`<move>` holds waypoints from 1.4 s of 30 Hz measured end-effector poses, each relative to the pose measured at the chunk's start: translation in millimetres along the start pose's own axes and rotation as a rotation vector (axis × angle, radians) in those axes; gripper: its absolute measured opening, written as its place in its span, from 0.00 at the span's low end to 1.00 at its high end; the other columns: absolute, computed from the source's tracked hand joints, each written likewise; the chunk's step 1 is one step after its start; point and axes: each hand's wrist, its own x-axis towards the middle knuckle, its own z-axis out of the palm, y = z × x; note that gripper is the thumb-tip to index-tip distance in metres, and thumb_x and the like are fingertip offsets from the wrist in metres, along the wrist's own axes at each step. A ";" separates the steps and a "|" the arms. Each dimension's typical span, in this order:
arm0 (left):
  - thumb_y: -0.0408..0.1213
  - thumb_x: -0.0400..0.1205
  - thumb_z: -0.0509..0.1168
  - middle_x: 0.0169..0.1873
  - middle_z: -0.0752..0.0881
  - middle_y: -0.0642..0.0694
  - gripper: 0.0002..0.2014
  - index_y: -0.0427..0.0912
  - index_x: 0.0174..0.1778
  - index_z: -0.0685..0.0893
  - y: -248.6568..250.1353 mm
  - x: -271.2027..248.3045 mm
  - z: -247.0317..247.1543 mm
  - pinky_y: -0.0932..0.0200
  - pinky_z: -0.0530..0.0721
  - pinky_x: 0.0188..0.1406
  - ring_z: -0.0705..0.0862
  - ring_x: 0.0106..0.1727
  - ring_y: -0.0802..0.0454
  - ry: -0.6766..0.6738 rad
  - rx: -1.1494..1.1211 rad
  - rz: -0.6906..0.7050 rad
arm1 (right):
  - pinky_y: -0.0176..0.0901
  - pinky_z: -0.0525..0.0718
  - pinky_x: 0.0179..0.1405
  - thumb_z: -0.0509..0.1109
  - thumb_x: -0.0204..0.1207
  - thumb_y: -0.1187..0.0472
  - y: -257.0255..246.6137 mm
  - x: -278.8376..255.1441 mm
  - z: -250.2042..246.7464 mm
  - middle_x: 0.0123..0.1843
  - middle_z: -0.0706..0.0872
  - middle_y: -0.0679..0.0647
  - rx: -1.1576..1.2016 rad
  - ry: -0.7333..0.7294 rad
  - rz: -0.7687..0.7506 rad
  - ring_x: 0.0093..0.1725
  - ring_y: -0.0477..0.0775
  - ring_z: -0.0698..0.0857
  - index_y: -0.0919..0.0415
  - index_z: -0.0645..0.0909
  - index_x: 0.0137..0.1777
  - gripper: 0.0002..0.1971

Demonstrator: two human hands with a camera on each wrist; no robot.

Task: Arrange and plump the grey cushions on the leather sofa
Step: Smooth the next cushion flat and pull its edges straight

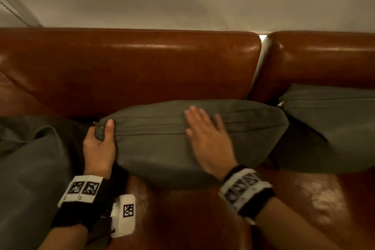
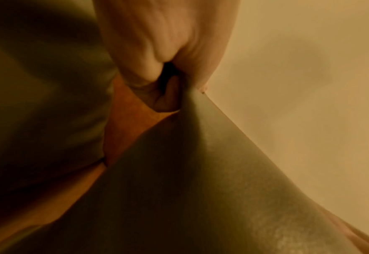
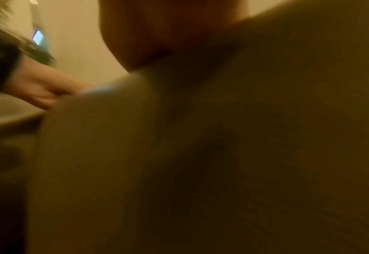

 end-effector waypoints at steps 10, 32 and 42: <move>0.59 0.85 0.59 0.49 0.85 0.48 0.16 0.51 0.45 0.81 23.9 -5.8 2.8 0.43 0.80 0.69 0.84 0.61 0.44 -0.047 -0.168 -0.130 | 0.55 0.76 0.70 0.59 0.84 0.41 124.3 -34.6 -57.9 0.62 0.84 0.58 0.931 0.395 0.968 0.69 0.63 0.80 0.55 0.84 0.59 0.21; 0.64 0.77 0.67 0.55 0.88 0.32 0.27 0.38 0.39 0.82 43.0 64.1 22.9 0.37 0.81 0.66 0.86 0.58 0.33 -0.024 -0.014 -0.328 | 0.58 0.83 0.63 0.72 0.78 0.49 127.2 22.1 -53.8 0.56 0.88 0.65 1.154 0.240 1.064 0.53 0.59 0.86 0.61 0.84 0.44 0.14; 0.55 0.85 0.62 0.46 0.88 0.40 0.21 0.37 0.44 0.82 68.3 65.2 40.0 0.48 0.87 0.48 0.87 0.47 0.44 -0.193 -0.253 -0.376 | 0.49 0.80 0.59 0.71 0.81 0.55 140.8 36.5 -57.7 0.58 0.87 0.61 1.346 0.370 1.167 0.60 0.57 0.84 0.64 0.78 0.70 0.21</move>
